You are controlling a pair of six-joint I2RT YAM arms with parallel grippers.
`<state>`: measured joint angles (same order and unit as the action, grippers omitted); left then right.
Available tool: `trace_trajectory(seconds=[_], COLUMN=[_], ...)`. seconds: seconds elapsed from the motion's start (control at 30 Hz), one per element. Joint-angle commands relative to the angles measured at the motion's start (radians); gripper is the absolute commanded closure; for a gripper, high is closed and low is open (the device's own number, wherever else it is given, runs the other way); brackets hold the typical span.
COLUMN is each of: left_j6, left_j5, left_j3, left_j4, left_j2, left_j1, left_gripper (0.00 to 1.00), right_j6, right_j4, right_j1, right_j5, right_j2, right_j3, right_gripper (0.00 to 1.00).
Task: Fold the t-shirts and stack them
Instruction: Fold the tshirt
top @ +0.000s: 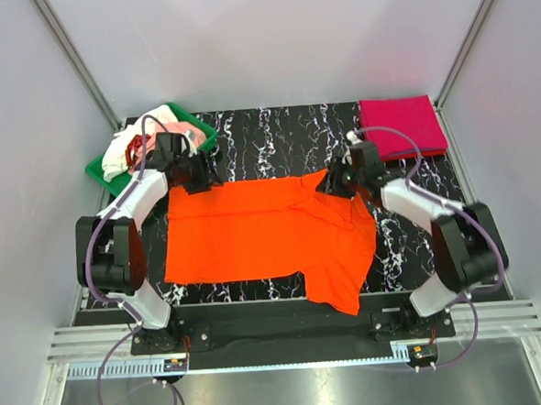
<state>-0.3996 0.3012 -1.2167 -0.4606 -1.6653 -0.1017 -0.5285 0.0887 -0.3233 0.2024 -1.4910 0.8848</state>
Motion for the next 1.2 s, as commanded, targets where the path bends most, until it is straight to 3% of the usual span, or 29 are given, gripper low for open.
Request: trace_trajectory(seconds=[0.0,0.3,0.6,0.9,1.1,1.17], left_j6=[-0.031,-0.015,-0.018,-0.016,-0.018,-0.018], left_j5=[0.211,0.297,0.322,0.315,0.303,0.291], left_j3=[-0.027,0.147,0.141,0.143,0.146,0.148], left_j4=[0.046,0.083,0.083,0.085,0.083,0.083], left_j2=[0.044,0.166,0.199,0.199,0.196,0.196], left_j1=[-0.007,-0.007,-0.007,-0.009,-0.009,-0.007], left_gripper=[0.50,0.48,0.47,0.48,0.48,0.48], right_j6=[0.156,0.311,0.367,0.352,0.222,0.173], right_j4=[-0.006,0.092,0.141,0.143,0.118,0.106], right_j1=[-0.010,-0.010,-0.010,-0.017,-0.118,-0.186], right_j5=[0.178,0.238,0.223,0.267,0.258,0.180], right_j2=[-0.138,-0.368,-0.422,-0.344,-0.215,-0.164], right_j3=[0.142,0.327,0.347,0.287,0.160,0.082], right_gripper=[0.53,0.50,0.50,0.60,0.65,0.64])
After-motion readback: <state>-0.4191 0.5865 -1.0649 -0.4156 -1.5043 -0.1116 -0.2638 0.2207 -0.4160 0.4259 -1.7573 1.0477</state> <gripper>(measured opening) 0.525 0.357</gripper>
